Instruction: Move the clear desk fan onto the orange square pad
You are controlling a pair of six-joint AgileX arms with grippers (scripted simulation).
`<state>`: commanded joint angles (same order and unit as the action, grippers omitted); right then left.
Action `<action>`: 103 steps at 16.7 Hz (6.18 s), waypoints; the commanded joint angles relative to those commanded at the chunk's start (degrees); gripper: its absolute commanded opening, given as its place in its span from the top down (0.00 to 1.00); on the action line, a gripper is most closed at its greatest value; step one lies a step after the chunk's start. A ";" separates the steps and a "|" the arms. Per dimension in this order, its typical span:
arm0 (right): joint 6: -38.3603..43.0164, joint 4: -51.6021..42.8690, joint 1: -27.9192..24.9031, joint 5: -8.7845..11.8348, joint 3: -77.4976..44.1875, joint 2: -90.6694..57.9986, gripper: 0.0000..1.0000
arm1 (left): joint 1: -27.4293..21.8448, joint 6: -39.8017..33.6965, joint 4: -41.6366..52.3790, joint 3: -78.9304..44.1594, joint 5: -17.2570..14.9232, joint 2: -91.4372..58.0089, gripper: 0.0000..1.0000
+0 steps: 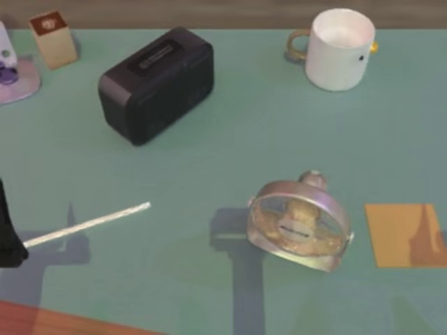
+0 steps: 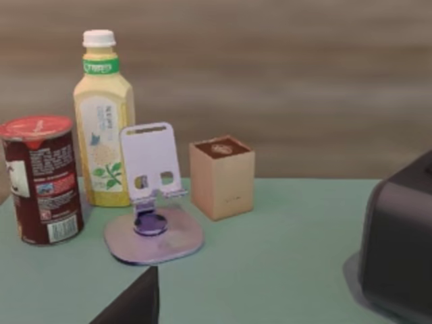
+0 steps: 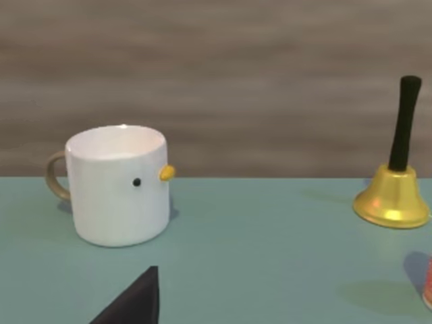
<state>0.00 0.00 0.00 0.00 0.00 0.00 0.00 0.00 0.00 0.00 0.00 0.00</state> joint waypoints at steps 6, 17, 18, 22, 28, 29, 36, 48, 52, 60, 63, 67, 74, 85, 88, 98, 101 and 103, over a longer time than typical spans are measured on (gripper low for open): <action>-2.02 -5.75 -2.99 0.22 -5.89 -5.98 0.00 | 0.00 0.00 0.00 0.00 0.00 0.00 0.00; -15.70 -48.43 -23.32 -0.08 -59.00 -63.73 0.00 | 0.00 0.00 0.00 0.00 0.00 0.00 0.00; -17.05 -52.69 -25.33 -0.13 -64.48 -69.87 0.00 | 0.00 0.00 0.00 0.00 0.00 0.00 0.00; -21.86 -67.89 -32.60 -0.23 -84.27 -91.72 0.00 | 0.00 0.00 0.00 0.00 0.00 0.00 0.00; -26.20 -81.71 -39.33 -0.16 -103.18 -110.37 0.00 | 0.00 0.00 0.00 0.00 0.00 0.00 0.00; -26.49 -82.61 -39.79 -0.14 -104.46 -111.46 0.00 | 0.00 0.00 0.00 0.00 0.00 0.00 0.00; -26.64 -82.85 -39.84 -0.13 -104.93 -111.98 0.00 | 0.00 0.00 0.00 0.00 0.00 0.00 0.00; -26.57 -71.75 -40.19 -0.12 -93.60 -111.89 0.00 | 0.00 0.00 0.00 0.00 0.00 0.00 0.00; -26.57 -71.75 -40.19 -0.12 -93.60 -111.89 0.30 | 0.00 0.00 0.00 0.00 0.00 0.00 0.00; -26.57 -71.75 -40.19 -0.12 -93.60 -111.89 0.90 | 0.00 0.00 0.00 0.00 0.00 0.00 0.00; -26.57 -71.75 -40.19 -0.12 -93.60 -111.89 1.00 | 0.00 0.00 0.00 0.00 0.00 0.00 0.00; -26.57 -71.75 -40.19 -0.12 -93.60 -111.89 1.00 | 0.00 0.00 0.00 0.00 0.00 0.00 0.00; -26.38 -75.70 -40.09 -0.10 -97.81 -112.00 1.00 | 0.00 0.00 0.00 0.00 0.00 0.00 0.00; -27.30 -83.06 -39.95 -0.12 -104.75 -111.78 1.00 | 0.00 0.00 0.00 0.00 0.00 0.00 0.00; -32.88 -82.75 -37.12 -0.15 -101.92 -109.84 1.00 | 0.00 0.00 0.00 0.00 0.00 0.00 0.00; -67.43 -79.31 -19.89 -0.39 -85.64 -96.56 1.00 | 0.00 0.00 0.00 0.00 0.00 0.00 0.00; -72.90 -78.66 -16.83 -0.42 -82.62 -94.13 1.00 | 0.00 0.00 0.00 0.00 0.00 0.00 0.00; -73.58 -78.57 -16.42 -0.42 -82.20 -93.80 1.00 | 0.00 0.00 0.00 0.00 0.00 0.00 0.00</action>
<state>-73.58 -78.57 -16.42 -0.42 -82.20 -93.80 0.00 0.00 0.00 0.00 0.00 0.00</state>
